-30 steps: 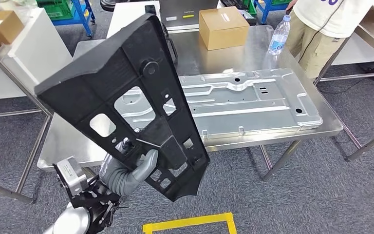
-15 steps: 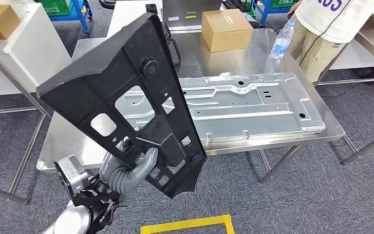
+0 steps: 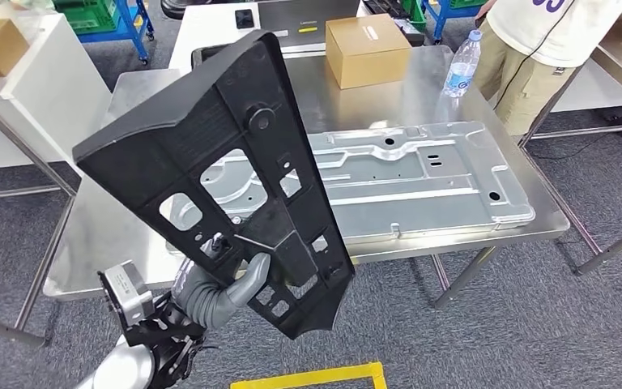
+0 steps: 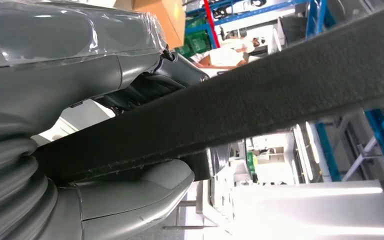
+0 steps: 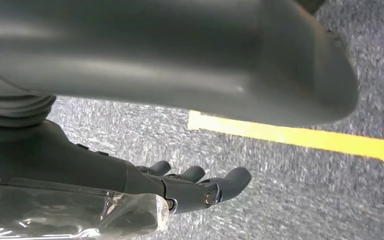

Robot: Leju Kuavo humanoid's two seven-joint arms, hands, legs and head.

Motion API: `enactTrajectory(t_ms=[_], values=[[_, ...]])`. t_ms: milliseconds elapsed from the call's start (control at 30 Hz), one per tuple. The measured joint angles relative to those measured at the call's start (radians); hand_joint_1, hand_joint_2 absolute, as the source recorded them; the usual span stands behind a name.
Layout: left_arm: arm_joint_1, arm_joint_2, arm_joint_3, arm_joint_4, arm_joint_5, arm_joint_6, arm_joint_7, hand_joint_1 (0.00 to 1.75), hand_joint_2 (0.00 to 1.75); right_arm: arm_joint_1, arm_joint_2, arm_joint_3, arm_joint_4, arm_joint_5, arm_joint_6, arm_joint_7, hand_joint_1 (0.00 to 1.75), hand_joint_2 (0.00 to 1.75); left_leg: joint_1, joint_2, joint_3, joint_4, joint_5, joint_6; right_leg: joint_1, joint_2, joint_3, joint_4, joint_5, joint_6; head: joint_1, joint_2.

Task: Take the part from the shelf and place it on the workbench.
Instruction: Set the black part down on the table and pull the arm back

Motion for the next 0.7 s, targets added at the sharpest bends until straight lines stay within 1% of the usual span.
enactTrajectory(t_ms=[67, 100, 133, 167, 200, 233, 267, 300, 333, 367, 433, 467, 500, 533, 567, 600, 633, 667, 700], values=[[0.001, 0.000, -0.001, 0.000, -0.001, -0.001, 0.000, 1.75, 1.75, 0.000, 0.000, 0.000, 0.000, 0.000, 0.000, 0.000, 0.00, 0.00, 0.000, 0.000, -0.076, 0.149, -0.058, -0.003, 0.003, 0.000, 0.003, 0.000, -0.004, -0.008, -0.001, 0.000], [0.002, 0.000, -0.002, 0.001, -0.001, -0.001, 0.000, 1.75, 1.75, 0.000, 0.000, 0.000, 0.000, -0.001, 0.000, 0.000, 0.00, 0.00, 0.000, 0.000, -0.109, 0.206, -0.072, -0.004, 0.004, 0.000, 0.005, 0.001, -0.007, -0.010, -0.001, 0.000], [0.004, 0.000, -0.002, 0.001, -0.002, -0.001, 0.000, 1.75, 1.75, 0.001, -0.001, 0.000, 0.000, -0.001, 0.000, 0.000, 0.00, 0.00, 0.000, 0.000, -0.126, 0.226, -0.066, -0.003, 0.006, 0.001, 0.009, 0.001, -0.009, -0.011, -0.001, 0.000], [0.004, 0.000, -0.003, 0.002, -0.002, -0.001, 0.000, 1.75, 1.75, 0.001, 0.000, 0.000, 0.000, -0.001, 0.000, 0.000, 0.00, 0.00, 0.000, 0.000, -0.123, 0.204, -0.041, -0.001, 0.007, 0.002, 0.014, 0.001, -0.012, -0.012, -0.001, 0.000], [0.004, 0.000, -0.003, 0.002, -0.002, -0.001, 0.000, 1.75, 1.75, 0.001, 0.000, 0.000, 0.000, -0.001, 0.000, 0.000, 0.00, 0.00, -0.001, 0.000, -0.100, 0.144, -0.002, 0.003, 0.008, 0.004, 0.020, 0.001, -0.016, -0.011, -0.001, 0.000], [0.003, 0.000, -0.003, 0.002, -0.002, -0.002, 0.000, 1.75, 1.75, 0.001, 0.001, 0.000, 0.000, -0.001, 0.000, 0.000, 0.00, 0.00, -0.004, 0.001, -0.068, 0.065, 0.040, 0.010, 0.009, 0.005, 0.026, 0.001, -0.020, -0.009, -0.001, 0.000], [0.002, 0.000, -0.003, 0.002, -0.002, -0.002, 0.000, 1.75, 1.75, 0.000, 0.002, 0.000, 0.000, -0.001, 0.000, 0.000, 0.00, 0.00, -0.007, 0.001, -0.037, -0.006, 0.070, 0.016, 0.012, 0.006, 0.029, 0.002, -0.024, -0.006, -0.002, 0.000], [0.001, -0.001, -0.003, 0.002, -0.002, -0.002, 0.000, 1.75, 1.75, 0.000, 0.003, 0.000, 0.000, 0.000, 0.000, 0.000, 0.00, 0.00, -0.010, 0.001, -0.017, -0.054, 0.088, 0.021, 0.013, 0.007, 0.030, 0.002, -0.027, -0.002, -0.001, 0.000], [0.001, -0.001, -0.003, 0.002, -0.002, -0.002, 0.000, 1.75, 1.75, 0.000, 0.005, 0.000, 0.000, 0.000, 0.000, 0.000, 0.00, 0.00, -0.013, 0.001, -0.008, -0.077, 0.092, 0.024, 0.014, 0.007, 0.030, 0.002, -0.029, 0.002, -0.001, 0.000], [0.001, -0.001, -0.004, 0.002, -0.002, -0.002, 0.000, 1.75, 1.75, 0.001, 0.005, 0.000, 0.000, 0.000, 0.000, 0.000, 0.00, 0.00, -0.016, 0.000, -0.005, -0.081, 0.091, 0.025, 0.014, 0.007, 0.029, 0.002, -0.030, 0.007, -0.001, 0.000], [0.001, -0.002, -0.004, 0.002, -0.002, -0.002, -0.001, 1.75, 1.75, 0.001, 0.004, 0.000, 0.000, 0.000, 0.000, 0.000, 0.00, 0.00, -0.014, 0.000, -0.001, -0.087, 0.092, 0.031, 0.011, 0.006, 0.030, 0.006, -0.036, 0.018, 0.000, 0.000], [0.000, -0.003, -0.004, 0.003, -0.002, -0.002, -0.001, 1.75, 1.75, 0.000, 0.004, 0.000, 0.000, 0.001, 0.000, 0.000, 0.00, 0.00, -0.011, 0.001, 0.004, -0.090, 0.093, 0.036, 0.009, 0.005, 0.023, 0.025, -0.049, 0.023, 0.000, 0.000], [-0.001, -0.004, -0.004, 0.003, -0.002, -0.002, -0.001, 1.75, 1.75, 0.000, 0.003, 0.000, 0.000, 0.002, 0.001, 0.002, 0.00, 0.00, -0.008, 0.002, 0.010, -0.094, 0.092, 0.040, 0.008, 0.004, 0.006, 0.065, -0.070, 0.029, 0.001, 0.000], [-0.001, -0.004, -0.004, 0.003, -0.002, -0.003, -0.001, 1.75, 1.75, 0.000, 0.003, 0.000, 0.000, 0.003, 0.002, 0.003, 0.00, 0.00, -0.007, 0.003, 0.014, -0.095, 0.090, 0.043, 0.006, 0.003, -0.023, 0.128, -0.100, 0.034, 0.001, 0.000], [-0.001, -0.005, -0.005, 0.003, -0.002, -0.003, -0.001, 1.75, 1.75, 0.001, 0.004, 0.000, 0.000, 0.003, 0.003, 0.004, 0.00, 0.00, -0.006, 0.004, 0.016, -0.095, 0.088, 0.046, 0.004, 0.002, -0.062, 0.203, -0.131, 0.038, 0.002, 0.000], [0.000, -0.005, -0.007, 0.003, -0.001, -0.003, -0.001, 1.75, 1.75, 0.001, 0.004, 0.000, 0.000, 0.004, 0.003, 0.005, 0.00, 0.00, -0.006, 0.004, 0.018, -0.095, 0.086, 0.047, 0.002, 0.002, -0.100, 0.268, -0.151, 0.043, 0.002, 0.000], [0.001, -0.005, -0.008, 0.003, -0.001, -0.003, -0.001, 1.75, 1.75, 0.002, 0.004, 0.000, 0.000, 0.004, 0.003, 0.006, 0.00, 0.00, -0.005, 0.003, 0.020, -0.095, 0.083, 0.047, -0.001, 0.002, -0.124, 0.303, -0.153, 0.046, 0.002, 0.000], [0.003, -0.005, -0.008, 0.004, 0.000, -0.003, -0.001, 1.75, 1.75, 0.002, 0.003, 0.000, 0.000, 0.004, 0.003, 0.008, 0.00, 0.00, -0.004, 0.002, 0.023, -0.095, 0.080, 0.045, -0.003, 0.002, -0.127, 0.297, -0.133, 0.049, 0.002, 0.000], [0.003, -0.005, -0.009, 0.004, 0.001, -0.003, -0.001, 1.75, 1.75, 0.002, 0.002, 0.000, 0.000, 0.004, 0.003, 0.009, 0.00, 0.00, -0.001, 0.000, 0.028, -0.094, 0.077, 0.041, -0.005, 0.001, -0.109, 0.247, -0.097, 0.050, 0.002, 0.000]])
